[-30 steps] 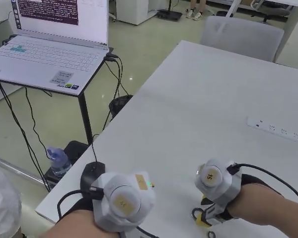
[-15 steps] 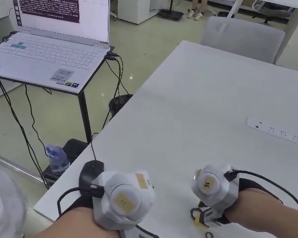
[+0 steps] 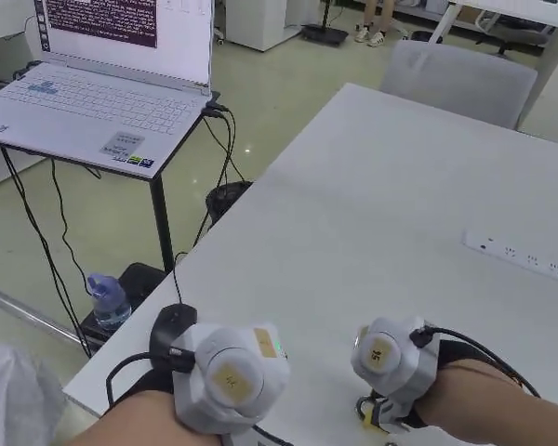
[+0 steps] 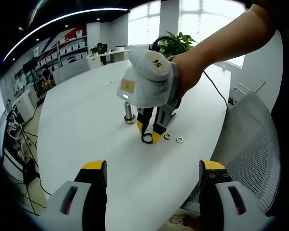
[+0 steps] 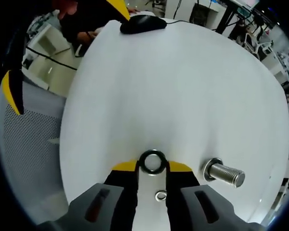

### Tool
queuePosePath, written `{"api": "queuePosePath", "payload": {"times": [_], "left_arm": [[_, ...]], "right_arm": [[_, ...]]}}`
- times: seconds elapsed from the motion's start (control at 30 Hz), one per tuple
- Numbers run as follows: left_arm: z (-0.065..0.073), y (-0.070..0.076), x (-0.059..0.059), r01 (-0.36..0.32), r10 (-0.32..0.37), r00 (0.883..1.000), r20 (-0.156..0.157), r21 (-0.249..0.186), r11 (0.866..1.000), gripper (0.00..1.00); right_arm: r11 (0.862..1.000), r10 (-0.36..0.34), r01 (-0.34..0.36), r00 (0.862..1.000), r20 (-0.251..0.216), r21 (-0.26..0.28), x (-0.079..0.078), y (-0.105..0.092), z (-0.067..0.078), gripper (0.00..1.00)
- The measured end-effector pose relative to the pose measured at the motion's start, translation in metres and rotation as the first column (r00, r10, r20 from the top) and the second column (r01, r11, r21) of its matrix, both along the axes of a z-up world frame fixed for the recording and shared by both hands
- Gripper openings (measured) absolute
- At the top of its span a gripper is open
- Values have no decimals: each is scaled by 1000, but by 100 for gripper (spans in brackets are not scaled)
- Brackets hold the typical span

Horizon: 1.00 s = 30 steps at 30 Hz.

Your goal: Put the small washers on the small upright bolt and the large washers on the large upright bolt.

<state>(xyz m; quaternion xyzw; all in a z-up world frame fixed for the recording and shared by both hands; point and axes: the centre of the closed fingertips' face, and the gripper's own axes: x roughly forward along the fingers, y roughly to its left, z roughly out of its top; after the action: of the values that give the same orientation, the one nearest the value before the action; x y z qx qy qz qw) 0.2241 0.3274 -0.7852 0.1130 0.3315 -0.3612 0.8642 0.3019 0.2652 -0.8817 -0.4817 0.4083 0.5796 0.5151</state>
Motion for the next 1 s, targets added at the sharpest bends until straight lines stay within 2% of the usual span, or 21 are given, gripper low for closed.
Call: {"api": "queuePosePath", "payload": {"times": [0.33,0.37,0.43,0.47,0.73,0.8,0.9,1.0], "left_arm": [[-2,-5,-3,14,-14,1000,-9,8,1000,77],[-2,-5,-3,17,-17,1000,-10,10,1000,76],[-2,-5,-4,20,-20,1000,-12,13,1000,76],[-2,-5,-4,22,-21,1000,-13,13,1000,76],[-1,-6,-4,19,-19,1000,-11,8,1000,76],[-1,-7,-2,13,-13,1000,4,16,1000,80],[1,-11,-1,16,-16,1000,6,4,1000,81],[1,-14,1,20,-20,1000,15,10,1000,82]], "right_arm": [[1000,0,0,1000,-9,4,1,1,0,20],[1000,6,-7,999,40,23,9,3,3,20],[1000,-24,24,1000,-13,0,3,-4,3,20],[1000,-18,18,1000,-3,16,5,-3,5,20],[996,-78,79,997,-27,40,12,-16,26,20],[996,-83,84,996,-24,41,15,-20,32,21],[994,-99,100,995,-23,46,19,-27,40,21],[993,-108,109,994,-14,43,24,-35,46,21]]}}
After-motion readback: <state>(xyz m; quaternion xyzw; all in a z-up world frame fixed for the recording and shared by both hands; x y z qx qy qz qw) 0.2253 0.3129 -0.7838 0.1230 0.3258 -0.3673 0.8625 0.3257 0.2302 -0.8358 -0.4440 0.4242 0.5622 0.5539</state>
